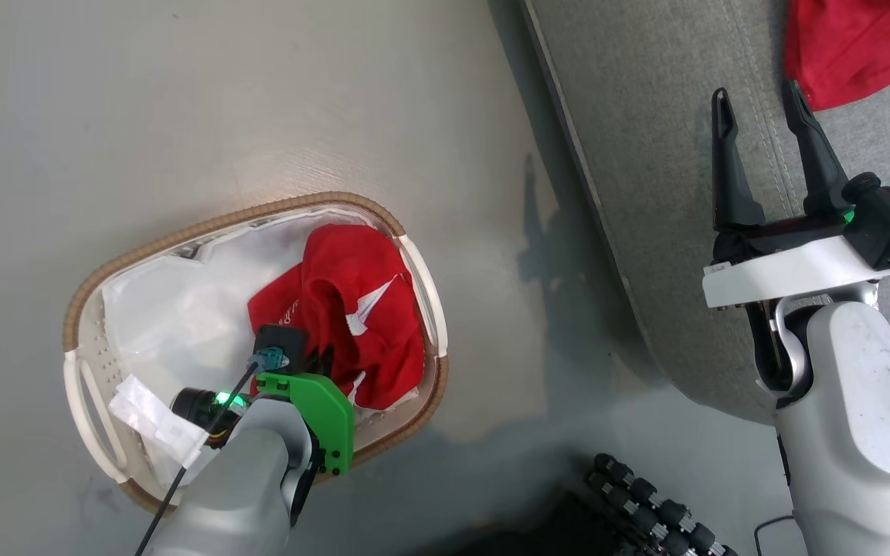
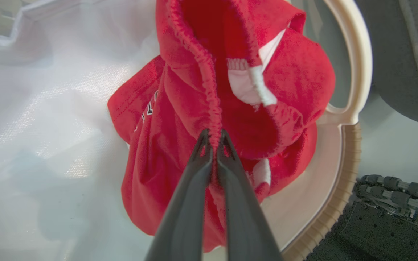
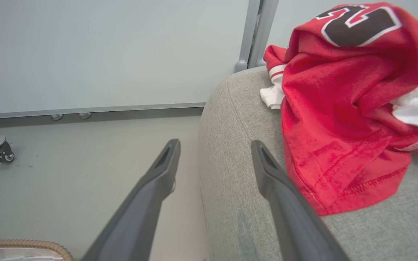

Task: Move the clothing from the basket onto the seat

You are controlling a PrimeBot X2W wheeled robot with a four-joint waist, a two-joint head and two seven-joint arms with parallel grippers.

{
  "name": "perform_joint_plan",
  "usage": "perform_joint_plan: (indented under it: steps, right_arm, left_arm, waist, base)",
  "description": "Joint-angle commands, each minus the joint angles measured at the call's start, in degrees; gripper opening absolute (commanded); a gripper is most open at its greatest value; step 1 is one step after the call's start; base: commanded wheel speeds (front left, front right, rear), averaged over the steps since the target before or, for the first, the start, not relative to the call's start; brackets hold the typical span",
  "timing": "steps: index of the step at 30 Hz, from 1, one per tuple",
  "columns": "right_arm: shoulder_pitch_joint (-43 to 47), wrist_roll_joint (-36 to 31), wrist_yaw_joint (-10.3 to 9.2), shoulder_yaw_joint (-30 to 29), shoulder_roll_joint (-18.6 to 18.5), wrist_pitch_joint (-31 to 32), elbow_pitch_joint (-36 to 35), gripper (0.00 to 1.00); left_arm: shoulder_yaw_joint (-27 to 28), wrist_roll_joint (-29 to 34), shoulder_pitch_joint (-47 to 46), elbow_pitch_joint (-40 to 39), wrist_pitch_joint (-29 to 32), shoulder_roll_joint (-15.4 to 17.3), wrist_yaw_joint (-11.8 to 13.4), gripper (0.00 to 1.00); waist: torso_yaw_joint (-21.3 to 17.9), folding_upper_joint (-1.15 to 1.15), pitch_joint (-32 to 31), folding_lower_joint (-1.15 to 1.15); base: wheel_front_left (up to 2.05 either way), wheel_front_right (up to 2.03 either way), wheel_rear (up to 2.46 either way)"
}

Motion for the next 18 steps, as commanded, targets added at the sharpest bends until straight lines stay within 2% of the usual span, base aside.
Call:
perform_joint_plan:
  steps: [1,11,18]
  right_arm:
    - [0.6,-0.5,-0.08,-0.3,-0.1,-0.3,0.5,1.0]
    - [3.9,-3.5,-0.08,-1.6,-0.2,-0.3,3.0,1.0]
    - [7.8,-5.0,-0.08,-2.4,-0.2,-0.3,5.4,1.0]
  left_arm:
    - [0.1,-0.6,0.6,-0.3,-0.8,0.3,-0.3,0.0]
    - [2.5,-2.7,1.6,-3.3,-4.1,0.4,-1.6,0.0]
    - [3.5,0.7,3.9,-12.5,-4.1,3.0,-2.1,0.0]
  waist:
    - [1.4,0.0,-2.4,0.0]
    - [6.5,0.0,-13.2,0.0]
    - [10.5,0.0,-22.3,0.0]
  base:
    - [0.0,0.0,0.0]
    - [0.0,0.0,0.0]
    - [0.0,0.0,0.0]
